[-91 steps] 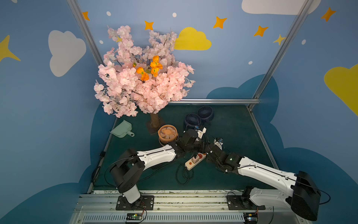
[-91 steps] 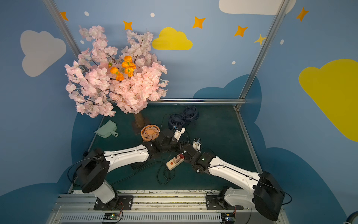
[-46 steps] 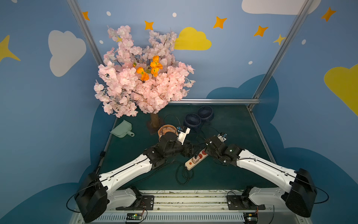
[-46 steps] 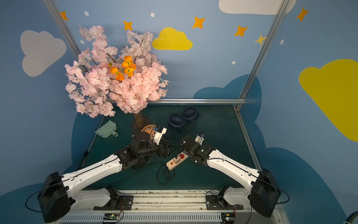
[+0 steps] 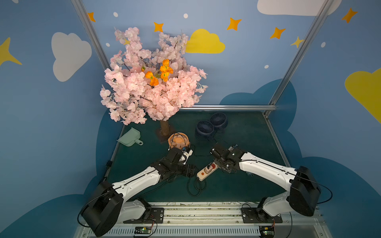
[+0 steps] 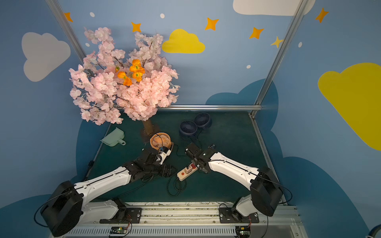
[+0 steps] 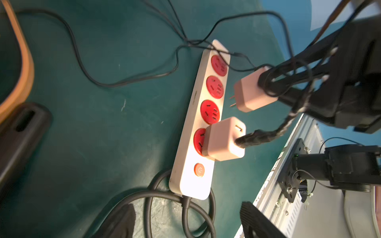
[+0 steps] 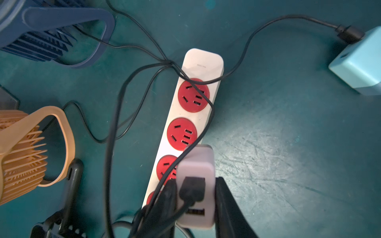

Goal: Plug the desk fan into the power strip
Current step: Insert the plug into the socket.

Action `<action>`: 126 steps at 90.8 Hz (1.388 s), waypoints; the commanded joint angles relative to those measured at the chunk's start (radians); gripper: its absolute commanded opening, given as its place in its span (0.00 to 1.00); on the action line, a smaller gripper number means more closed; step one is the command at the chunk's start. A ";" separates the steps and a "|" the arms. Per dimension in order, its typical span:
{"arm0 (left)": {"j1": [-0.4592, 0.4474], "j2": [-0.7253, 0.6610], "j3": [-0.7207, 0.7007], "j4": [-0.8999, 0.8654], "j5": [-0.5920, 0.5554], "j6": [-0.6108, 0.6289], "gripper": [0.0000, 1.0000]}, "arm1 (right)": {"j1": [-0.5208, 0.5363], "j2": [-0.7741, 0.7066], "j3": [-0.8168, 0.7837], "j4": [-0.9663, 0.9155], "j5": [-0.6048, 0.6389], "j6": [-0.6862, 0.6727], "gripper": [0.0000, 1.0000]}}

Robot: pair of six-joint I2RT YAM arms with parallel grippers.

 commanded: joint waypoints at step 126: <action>-0.031 0.189 -0.047 0.056 0.088 0.020 0.61 | -0.015 0.208 0.091 -0.055 0.082 0.207 0.00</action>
